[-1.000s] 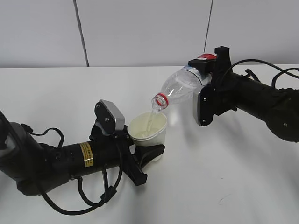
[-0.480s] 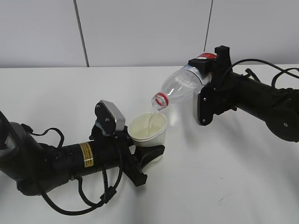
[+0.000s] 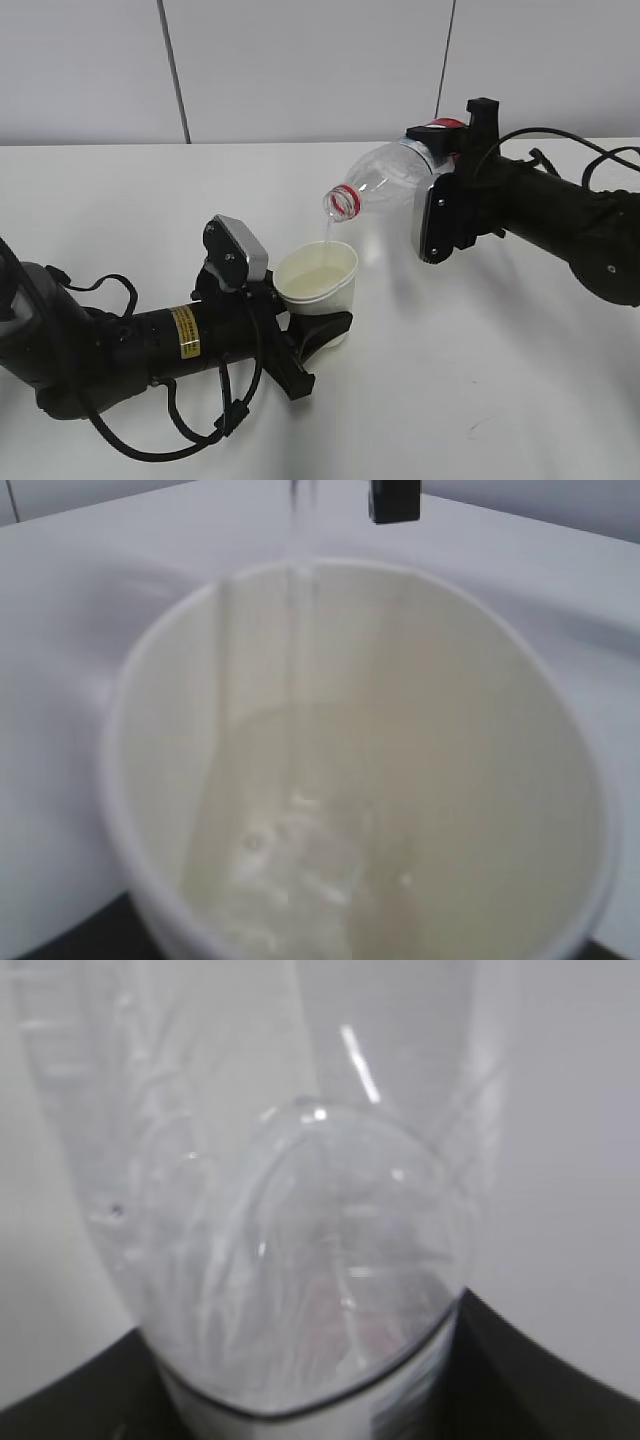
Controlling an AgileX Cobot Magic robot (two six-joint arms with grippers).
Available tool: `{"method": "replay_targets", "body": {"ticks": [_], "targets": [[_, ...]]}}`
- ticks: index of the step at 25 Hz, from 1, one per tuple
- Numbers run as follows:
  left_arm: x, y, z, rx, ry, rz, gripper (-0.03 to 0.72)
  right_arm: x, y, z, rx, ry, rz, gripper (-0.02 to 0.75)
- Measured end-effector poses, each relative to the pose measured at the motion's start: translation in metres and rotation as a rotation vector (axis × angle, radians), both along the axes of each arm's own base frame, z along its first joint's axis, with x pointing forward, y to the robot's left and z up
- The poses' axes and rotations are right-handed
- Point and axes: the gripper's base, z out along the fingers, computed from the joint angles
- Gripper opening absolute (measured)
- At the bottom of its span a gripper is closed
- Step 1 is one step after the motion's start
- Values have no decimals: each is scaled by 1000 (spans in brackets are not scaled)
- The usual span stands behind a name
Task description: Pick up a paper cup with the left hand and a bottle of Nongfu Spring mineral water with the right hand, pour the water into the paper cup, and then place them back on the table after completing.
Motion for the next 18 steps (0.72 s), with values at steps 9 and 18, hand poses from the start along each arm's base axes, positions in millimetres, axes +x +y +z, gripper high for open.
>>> {"method": "replay_targets", "body": {"ticks": [9,18], "targets": [[1,0,0,-2,1,11,347,-3,-1,-4,142,87,-26,406],[3,2,0,-9,5,45,347,-2,-4,-4,496,242,-106,405]]}}
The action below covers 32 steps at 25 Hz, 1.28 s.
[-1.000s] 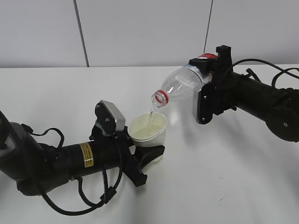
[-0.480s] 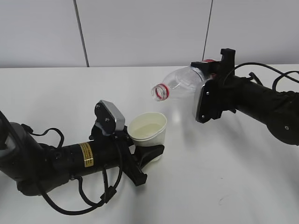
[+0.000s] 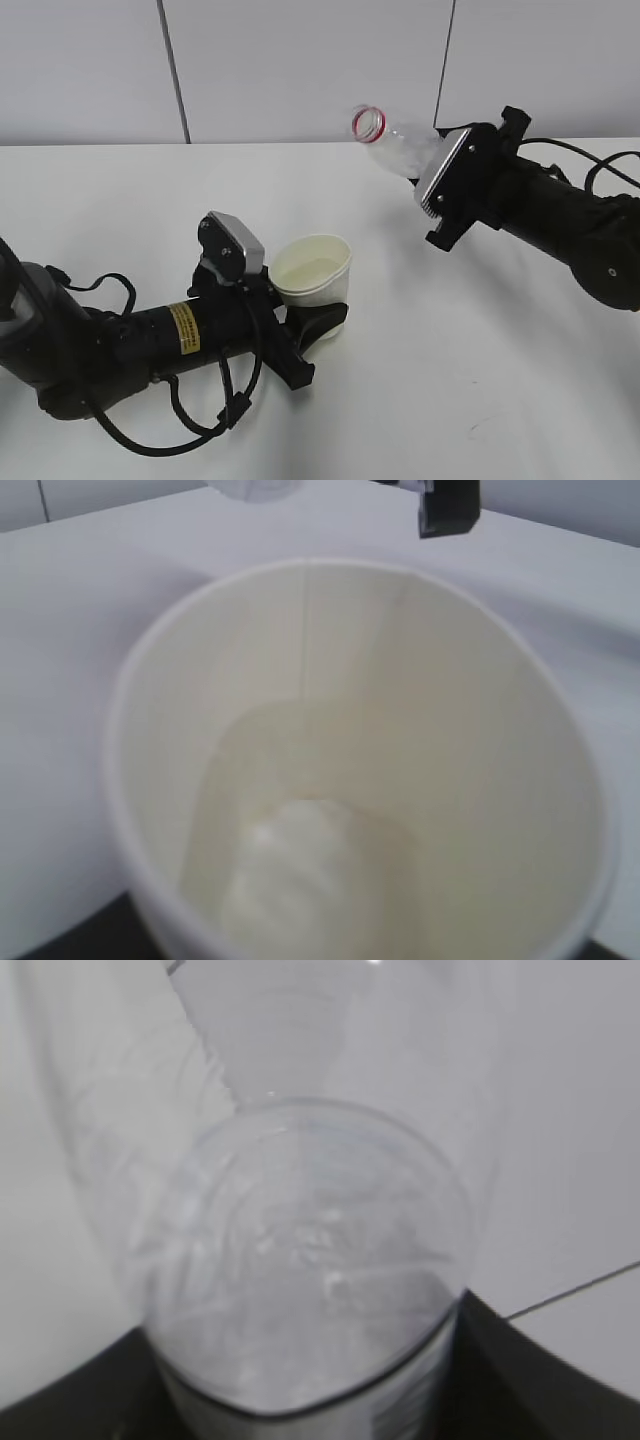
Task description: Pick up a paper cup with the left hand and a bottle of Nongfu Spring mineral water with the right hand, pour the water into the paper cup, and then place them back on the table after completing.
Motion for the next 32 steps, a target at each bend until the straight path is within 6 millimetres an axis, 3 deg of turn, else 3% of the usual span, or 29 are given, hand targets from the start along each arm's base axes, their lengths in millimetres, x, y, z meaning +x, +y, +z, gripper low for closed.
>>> {"method": "replay_targets", "body": {"ticks": [17,25,32], "targets": [[7,4,4,-9,10,98,347,3,-11,0,753,267,-223,400],[21,21,11,4,15,199,347,-7,-15,-12,850,339,-278,400],[41,57,11,1,16,320,347,-10,-16,-15,870,356,-293,399]]}}
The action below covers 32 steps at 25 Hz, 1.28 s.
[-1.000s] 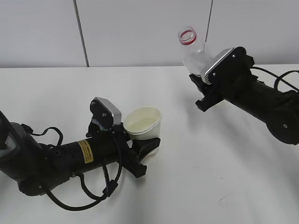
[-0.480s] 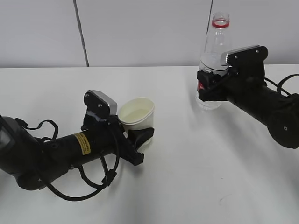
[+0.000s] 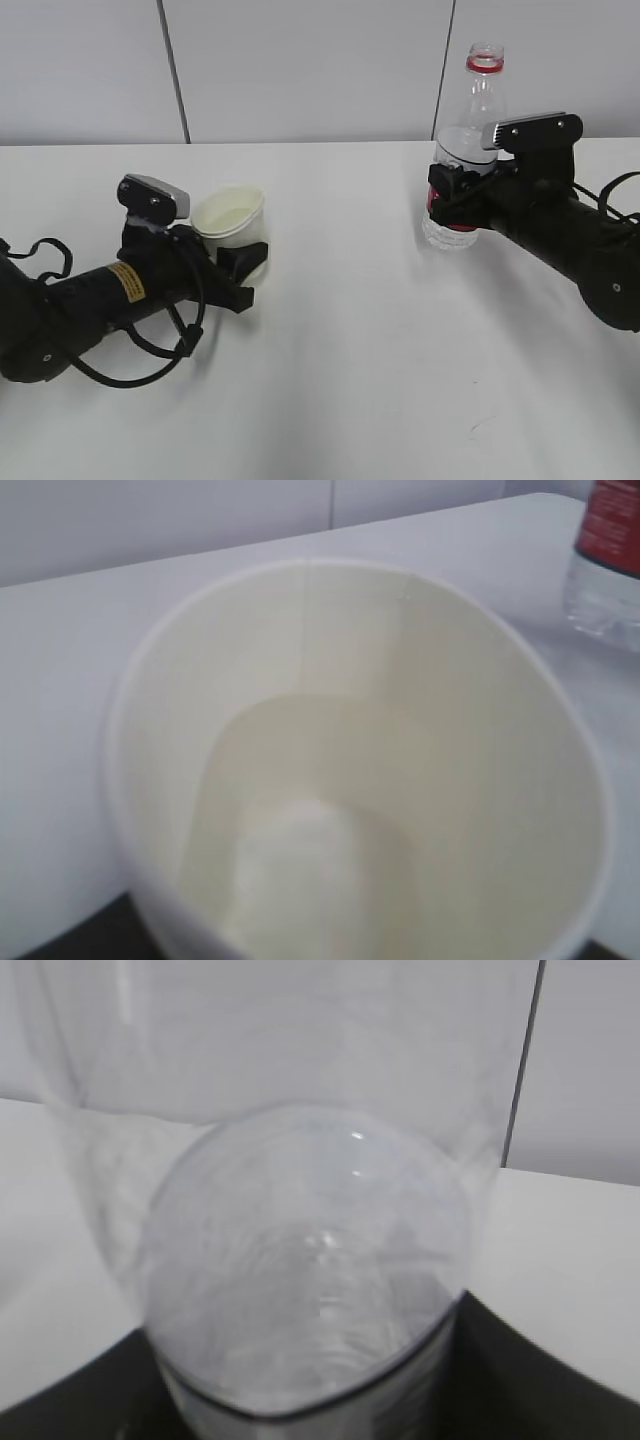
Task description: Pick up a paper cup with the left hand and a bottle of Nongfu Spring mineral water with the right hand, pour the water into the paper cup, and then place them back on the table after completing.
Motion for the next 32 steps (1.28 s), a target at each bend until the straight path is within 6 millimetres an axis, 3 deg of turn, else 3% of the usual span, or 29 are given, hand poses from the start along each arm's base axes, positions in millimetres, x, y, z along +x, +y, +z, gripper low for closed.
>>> {"method": "replay_targets", "body": {"ticks": [8,15,23,32], "targets": [[18,47,-2,36,0,141,347,0,0,0,7,2,-3,398],[27,75,-2,57,-14,238,347,0,-1,0,9,2,-8,398],[31,83,-20,65,21,271,347,0,-1,0,12,3,-12,398],[32,83,-22,57,17,282,347,0,-1,0,12,3,-12,398]]}}
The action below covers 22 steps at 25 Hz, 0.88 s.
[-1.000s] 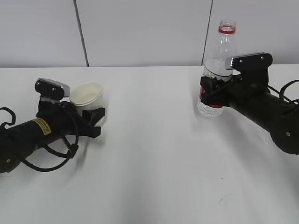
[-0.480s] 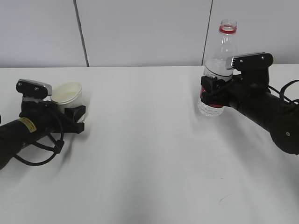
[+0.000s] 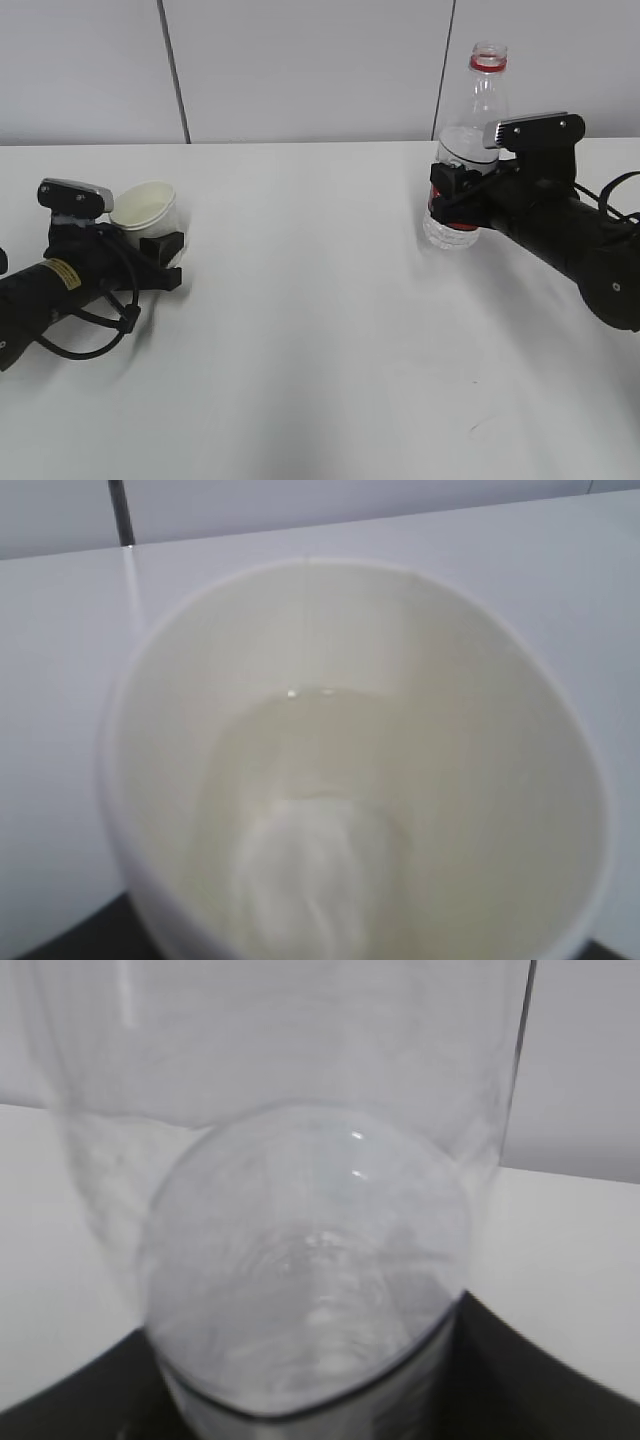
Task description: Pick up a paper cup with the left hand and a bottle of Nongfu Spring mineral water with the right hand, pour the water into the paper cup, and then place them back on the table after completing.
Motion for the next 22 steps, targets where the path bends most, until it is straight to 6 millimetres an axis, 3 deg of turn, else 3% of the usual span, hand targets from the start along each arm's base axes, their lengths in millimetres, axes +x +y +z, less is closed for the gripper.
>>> {"method": "replay_targets", "body": {"ticks": [7,14,22], "targets": [[0,0,0,1,1,0,363,0,0,0,0,0,0,398],[1,0,1,-8,-14,6,487,0,0,0,0,0,0,398],[-7,1,1,-26,-22,14,503,0,0,0,0,0,0,398]]}}
